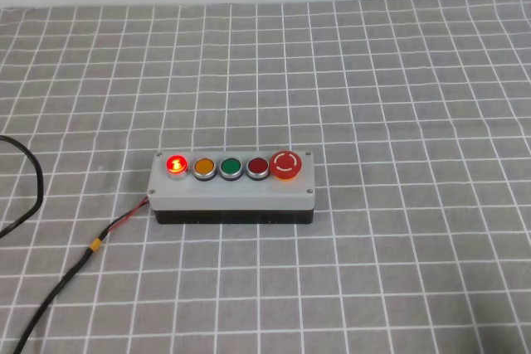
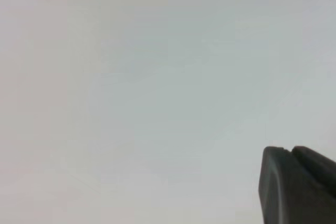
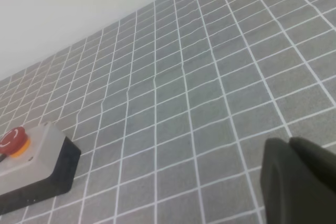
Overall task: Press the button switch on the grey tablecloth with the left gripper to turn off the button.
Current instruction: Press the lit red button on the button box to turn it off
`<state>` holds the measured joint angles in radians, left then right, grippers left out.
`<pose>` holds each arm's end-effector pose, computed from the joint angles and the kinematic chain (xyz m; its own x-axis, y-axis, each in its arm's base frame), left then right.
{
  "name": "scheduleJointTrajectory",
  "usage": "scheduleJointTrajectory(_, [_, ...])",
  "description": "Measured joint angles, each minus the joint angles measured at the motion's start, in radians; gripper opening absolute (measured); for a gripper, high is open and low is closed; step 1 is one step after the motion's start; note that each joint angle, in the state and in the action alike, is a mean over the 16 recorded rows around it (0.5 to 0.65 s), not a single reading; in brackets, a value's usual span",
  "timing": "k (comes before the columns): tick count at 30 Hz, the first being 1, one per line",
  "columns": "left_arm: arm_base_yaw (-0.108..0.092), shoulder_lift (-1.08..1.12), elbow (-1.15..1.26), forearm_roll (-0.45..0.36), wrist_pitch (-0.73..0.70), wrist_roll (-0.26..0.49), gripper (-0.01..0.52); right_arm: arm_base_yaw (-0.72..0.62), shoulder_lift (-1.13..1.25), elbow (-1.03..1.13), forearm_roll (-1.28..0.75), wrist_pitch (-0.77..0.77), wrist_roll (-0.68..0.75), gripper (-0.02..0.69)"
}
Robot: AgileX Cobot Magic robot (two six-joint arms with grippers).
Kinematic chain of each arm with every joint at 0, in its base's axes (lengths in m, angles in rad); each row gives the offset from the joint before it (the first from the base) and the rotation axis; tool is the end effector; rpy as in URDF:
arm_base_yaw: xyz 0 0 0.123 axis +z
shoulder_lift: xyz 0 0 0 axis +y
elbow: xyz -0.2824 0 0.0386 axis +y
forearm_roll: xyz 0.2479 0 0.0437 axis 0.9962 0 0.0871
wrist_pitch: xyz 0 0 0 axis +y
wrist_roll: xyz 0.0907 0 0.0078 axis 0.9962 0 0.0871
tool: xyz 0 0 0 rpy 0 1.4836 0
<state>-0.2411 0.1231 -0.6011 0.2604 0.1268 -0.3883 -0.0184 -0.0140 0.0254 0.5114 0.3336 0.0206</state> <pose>0.0073 0.0013 0.3877 0.3852 -0.2280 -0.8942 0.2622 0.9561 -0.1309 0.0534 0.0137 0.1790 -0.2559 0.4851 -0.8362 -0.0157 0.8628 0.5053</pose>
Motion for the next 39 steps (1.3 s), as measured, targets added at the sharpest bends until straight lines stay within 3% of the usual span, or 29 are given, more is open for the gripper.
scheduleJointTrajectory(6, [0.0,0.145,-0.104,-0.012,0.227,0.019,-0.004,0.0,0.0,0.0,0.0,0.0,0.0,-0.017])
scheduleJointTrajectory(14, [0.0,0.349,-0.135,-0.084,0.359,0.059,-0.004,0.0,0.0,0.0,0.0,0.0,0.0,-0.017])
scheduleJointTrajectory(30, [0.0,0.928,-0.457,-0.342,0.817,0.404,-0.004,0.0,0.0,0.0,0.0,0.0,0.0,-0.017])
scheduleJointTrajectory(39, [-0.004,1.254,-0.627,-0.443,0.921,0.496,-0.004,0.0,0.0,0.0,0.0,0.0,0.0,-0.017])
